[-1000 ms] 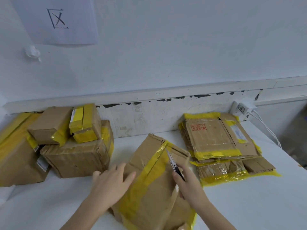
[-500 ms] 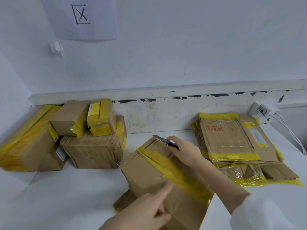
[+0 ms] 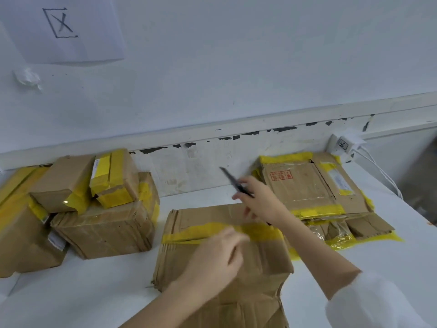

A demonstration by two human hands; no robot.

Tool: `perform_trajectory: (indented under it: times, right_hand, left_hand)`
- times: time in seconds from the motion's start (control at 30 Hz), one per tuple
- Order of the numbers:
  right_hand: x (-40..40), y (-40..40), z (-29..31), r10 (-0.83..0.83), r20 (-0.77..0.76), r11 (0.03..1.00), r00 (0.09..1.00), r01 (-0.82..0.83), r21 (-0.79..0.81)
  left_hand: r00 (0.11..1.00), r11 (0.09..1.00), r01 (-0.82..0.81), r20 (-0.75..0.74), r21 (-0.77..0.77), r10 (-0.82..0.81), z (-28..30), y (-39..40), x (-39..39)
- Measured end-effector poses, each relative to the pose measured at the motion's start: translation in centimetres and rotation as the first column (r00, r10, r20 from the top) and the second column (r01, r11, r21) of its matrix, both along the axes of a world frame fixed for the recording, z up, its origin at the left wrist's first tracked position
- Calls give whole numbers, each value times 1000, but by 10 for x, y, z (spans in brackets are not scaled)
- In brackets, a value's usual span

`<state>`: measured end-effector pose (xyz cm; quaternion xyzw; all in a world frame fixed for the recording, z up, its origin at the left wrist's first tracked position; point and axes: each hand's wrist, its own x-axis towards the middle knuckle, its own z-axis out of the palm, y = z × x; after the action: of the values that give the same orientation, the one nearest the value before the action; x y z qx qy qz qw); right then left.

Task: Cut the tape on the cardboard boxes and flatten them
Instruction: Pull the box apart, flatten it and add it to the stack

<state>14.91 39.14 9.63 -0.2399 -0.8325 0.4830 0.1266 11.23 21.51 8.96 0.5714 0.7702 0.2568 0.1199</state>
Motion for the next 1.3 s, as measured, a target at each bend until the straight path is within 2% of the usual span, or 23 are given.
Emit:
perform_trajectory:
  times: [0.07,0.13,0.2,0.3,0.37,0.47,0.77,0.93,1.3]
  right_hand:
    - [29,12,-6,-153,1,988,988,153,-9]
    - [58,22,-16,-276,38,961,960,276,3]
    - [82,27,-25,-320,106,947,941,317,45]
    - [111,26,-37,-310,229,947,923,279,158]
    - [122,20,-41,-290,303,946,908,223,236]
    - [126,12,-42,-273,368,950,889,189,249]
    - [116,10,-43,-229,363,956,903,139,258]
    - [119,15,-45,-144,344,972,928,67,224]
    - [144,-3,-54,-94,269,993,958,73,90]
  left_hand:
    - [986,995,-76,-142,66,85,-8,16,-10]
    - [954,990,-138,-271,-20,127,-20,29,-16]
    - [935,969,-188,-332,-157,127,-36,34,-19]
    - [941,951,-215,-308,-223,140,-55,33,-19]
    - [932,953,-231,-325,-198,158,-59,32,-19]
    - [932,959,-233,-318,-164,172,-59,31,-18]
    - [943,952,-242,-277,-186,185,-58,31,-18]
    - [943,944,-261,-263,-202,205,-60,33,-17]
    - [944,934,-274,-249,-228,216,-61,34,-16]
